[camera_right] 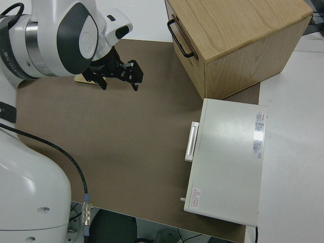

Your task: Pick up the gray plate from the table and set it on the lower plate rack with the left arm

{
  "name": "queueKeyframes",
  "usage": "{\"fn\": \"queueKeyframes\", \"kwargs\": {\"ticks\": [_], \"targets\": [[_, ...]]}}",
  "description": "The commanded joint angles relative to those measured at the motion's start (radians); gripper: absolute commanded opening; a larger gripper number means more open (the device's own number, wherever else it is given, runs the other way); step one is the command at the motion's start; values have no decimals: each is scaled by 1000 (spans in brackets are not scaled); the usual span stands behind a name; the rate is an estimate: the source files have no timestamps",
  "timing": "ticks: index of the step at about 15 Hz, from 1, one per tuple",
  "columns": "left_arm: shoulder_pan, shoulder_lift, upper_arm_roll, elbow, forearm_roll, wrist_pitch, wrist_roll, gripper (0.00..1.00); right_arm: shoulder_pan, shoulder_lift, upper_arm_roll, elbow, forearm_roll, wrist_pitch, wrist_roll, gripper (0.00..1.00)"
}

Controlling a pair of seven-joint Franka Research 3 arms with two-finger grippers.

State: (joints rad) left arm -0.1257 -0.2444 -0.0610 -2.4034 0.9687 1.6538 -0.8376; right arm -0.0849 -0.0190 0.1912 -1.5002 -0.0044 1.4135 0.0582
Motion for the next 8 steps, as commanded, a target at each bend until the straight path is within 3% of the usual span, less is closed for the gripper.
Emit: {"fn": "queueKeyframes", "kwargs": {"ticks": [1, 5, 6, 8], "targets": [[-14, 30, -5, -3, 12, -6, -58, 0, -7, -2, 7, 6, 6, -15, -1, 987], [-14, 36, -7, -3, 7, -5, -51, 0, -7, -2, 5, 6, 6, -15, 0, 990], [-14, 34, -7, -2, 5, -6, -38, 132, -7, -2, 7, 6, 6, -15, -1, 987], [-14, 34, -7, -2, 7, -5, -31, 517, -7, -2, 5, 6, 6, -15, -1, 990]]}}
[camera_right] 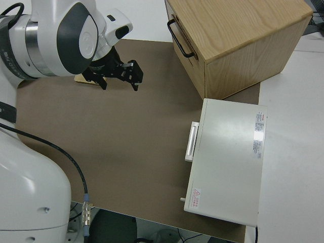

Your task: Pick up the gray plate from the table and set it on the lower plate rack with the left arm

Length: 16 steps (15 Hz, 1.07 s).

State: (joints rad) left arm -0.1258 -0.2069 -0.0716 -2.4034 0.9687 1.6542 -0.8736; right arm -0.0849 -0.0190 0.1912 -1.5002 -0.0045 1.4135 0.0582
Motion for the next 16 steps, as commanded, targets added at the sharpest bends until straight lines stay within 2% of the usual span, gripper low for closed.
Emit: {"fn": "queueKeyframes", "kwargs": {"ticks": [1, 2, 4, 9, 13, 16], "targets": [[-14, -3, 4, 4, 5, -7, 25, 754, -7, -2, 7, 6, 6, -15, 0, 990], [-14, -5, 4, 13, 1, -7, 56, 900, -7, -2, 5, 6, 6, -15, 0, 987], [-12, -6, 4, 41, -34, -11, 99, 993, -7, -2, 7, 6, 6, -15, 0, 987], [5, -3, 21, 249, -243, -13, 258, 993, -7, -2, 7, 6, 6, -15, 0, 990], [6, 23, 46, 400, -424, -30, 274, 993, -7, -2, 7, 6, 6, -15, -1, 990], [5, 84, 46, 548, -576, -91, 277, 993, -7, -2, 7, 6, 6, -15, -1, 990]]}}
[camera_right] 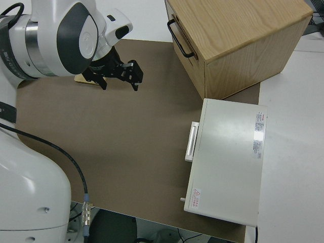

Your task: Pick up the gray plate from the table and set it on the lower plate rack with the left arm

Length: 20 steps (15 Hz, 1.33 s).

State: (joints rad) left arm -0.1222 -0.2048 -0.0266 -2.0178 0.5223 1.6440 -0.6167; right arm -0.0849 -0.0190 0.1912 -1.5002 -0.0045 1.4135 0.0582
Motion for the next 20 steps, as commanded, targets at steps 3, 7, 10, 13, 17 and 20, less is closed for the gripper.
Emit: {"fn": "queueKeyframes", "kwargs": {"ticks": [3, 7, 10, 13, 17, 20], "targets": [[1, 99, 0, 264, -267, -99, 183, 995, -7, -2, 7, 6, 6, -15, 0, 990], [3, 97, 30, 329, -462, -96, 334, 995, -7, -2, 5, 6, 6, -15, 0, 990], [-4, 93, 30, 330, -517, -93, 336, 995, -7, -2, 7, 6, 6, -15, 0, 987], [-2, 87, 31, 330, -587, -90, 434, 995, -7, -2, 7, 6, 6, -15, 0, 990], [3, 84, 31, 332, -584, -92, 457, 995, -7, -2, 7, 6, 6, -15, -1, 990], [6, 84, 31, 332, -574, -101, 459, 998, -7, -2, 5, 6, 6, -15, 0, 990]]}}
